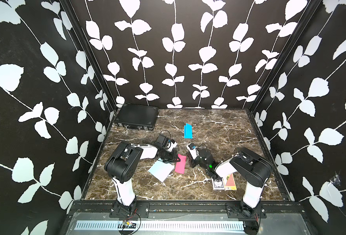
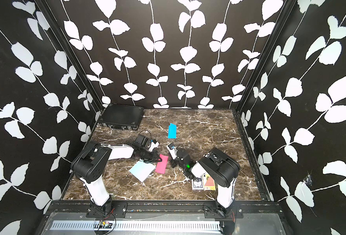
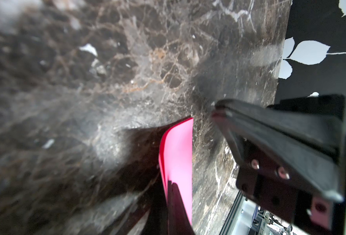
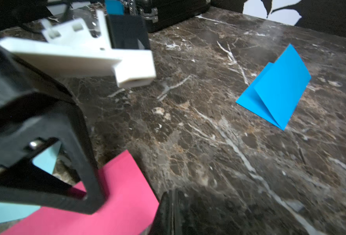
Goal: Fold the square paper along the opposite sides
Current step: Smooth out the paper at the center of the board.
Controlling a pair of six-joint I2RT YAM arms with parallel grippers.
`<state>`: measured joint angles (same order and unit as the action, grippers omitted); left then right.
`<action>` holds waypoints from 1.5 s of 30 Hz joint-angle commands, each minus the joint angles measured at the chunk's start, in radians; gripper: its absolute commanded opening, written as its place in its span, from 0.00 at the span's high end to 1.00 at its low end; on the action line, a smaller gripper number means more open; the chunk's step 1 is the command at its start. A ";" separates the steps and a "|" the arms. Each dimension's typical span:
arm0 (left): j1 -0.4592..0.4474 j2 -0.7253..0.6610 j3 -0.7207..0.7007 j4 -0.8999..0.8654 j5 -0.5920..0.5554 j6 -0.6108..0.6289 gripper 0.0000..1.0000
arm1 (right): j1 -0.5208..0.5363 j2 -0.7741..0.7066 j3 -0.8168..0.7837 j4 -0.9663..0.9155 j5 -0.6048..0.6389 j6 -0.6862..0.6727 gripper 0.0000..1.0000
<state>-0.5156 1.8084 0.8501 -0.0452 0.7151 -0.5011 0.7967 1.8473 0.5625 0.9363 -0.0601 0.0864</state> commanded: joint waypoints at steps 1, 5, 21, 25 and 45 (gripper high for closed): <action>0.002 -0.001 -0.012 -0.005 -0.004 -0.005 1.00 | 0.045 0.048 0.046 0.011 0.016 -0.009 0.91; 0.003 0.001 -0.014 -0.012 -0.003 0.000 1.00 | 0.068 0.084 0.047 0.048 0.045 0.006 0.91; 0.002 -0.018 -0.022 -0.023 -0.007 0.012 1.00 | 0.043 0.142 -0.021 0.060 0.158 0.022 0.93; 0.003 -0.022 -0.022 -0.037 -0.013 0.019 1.00 | 0.036 0.145 -0.029 0.067 0.172 0.027 0.93; 0.002 -0.032 -0.032 -0.088 -0.028 0.057 1.00 | -0.011 0.167 -0.059 0.119 0.175 0.052 0.93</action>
<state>-0.5144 1.8000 0.8429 -0.0624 0.7143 -0.4702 0.8078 1.9762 0.5388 1.1145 0.0750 0.1284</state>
